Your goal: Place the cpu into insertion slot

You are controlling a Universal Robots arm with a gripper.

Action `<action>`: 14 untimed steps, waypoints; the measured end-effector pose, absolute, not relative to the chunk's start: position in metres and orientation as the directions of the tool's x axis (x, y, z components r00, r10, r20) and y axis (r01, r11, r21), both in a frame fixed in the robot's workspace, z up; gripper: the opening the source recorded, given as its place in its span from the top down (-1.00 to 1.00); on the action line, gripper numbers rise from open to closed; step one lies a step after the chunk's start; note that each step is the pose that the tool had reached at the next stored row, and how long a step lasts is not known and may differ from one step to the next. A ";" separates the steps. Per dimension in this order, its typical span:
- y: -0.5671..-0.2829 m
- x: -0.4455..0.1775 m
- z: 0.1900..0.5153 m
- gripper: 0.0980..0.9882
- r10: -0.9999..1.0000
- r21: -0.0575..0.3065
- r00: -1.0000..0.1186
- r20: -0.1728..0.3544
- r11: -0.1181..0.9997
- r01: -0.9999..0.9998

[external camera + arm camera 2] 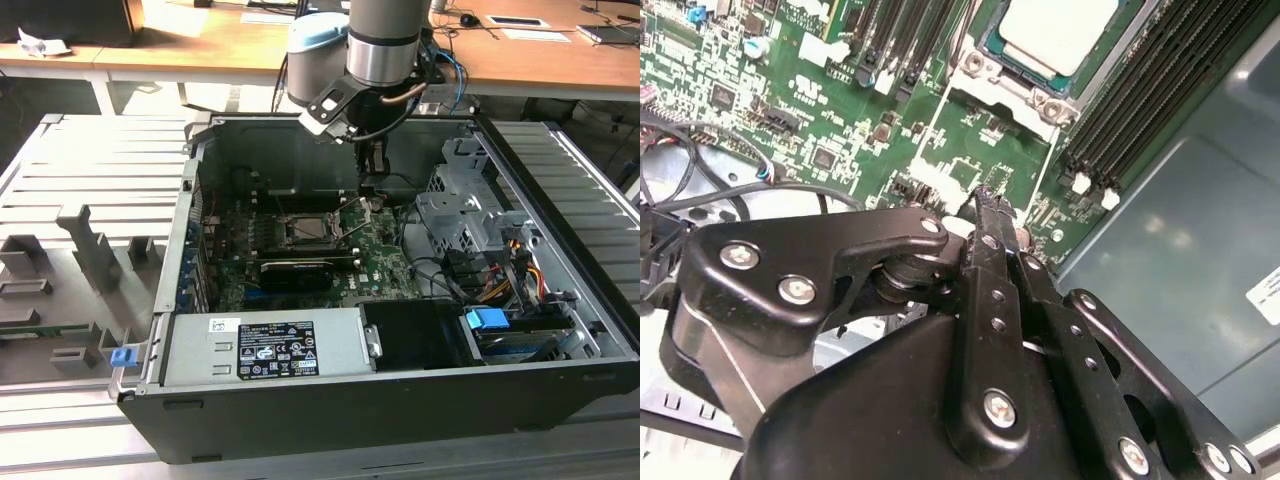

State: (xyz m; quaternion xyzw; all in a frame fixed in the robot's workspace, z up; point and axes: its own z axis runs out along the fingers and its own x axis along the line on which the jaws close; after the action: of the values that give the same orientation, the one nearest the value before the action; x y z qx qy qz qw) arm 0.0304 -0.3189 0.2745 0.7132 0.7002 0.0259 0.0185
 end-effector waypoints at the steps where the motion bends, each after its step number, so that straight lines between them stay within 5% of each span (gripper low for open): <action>1: -0.319 0.033 0.274 0.98 1.000 0.063 0.018 0.011 -0.019 0.998; 14: -0.319 0.049 0.274 0.98 1.000 0.063 0.018 0.011 -0.019 0.998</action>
State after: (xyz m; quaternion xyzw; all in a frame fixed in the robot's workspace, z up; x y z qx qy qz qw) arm 0.0495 -0.3189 0.2745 0.7132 0.7003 0.0259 0.0185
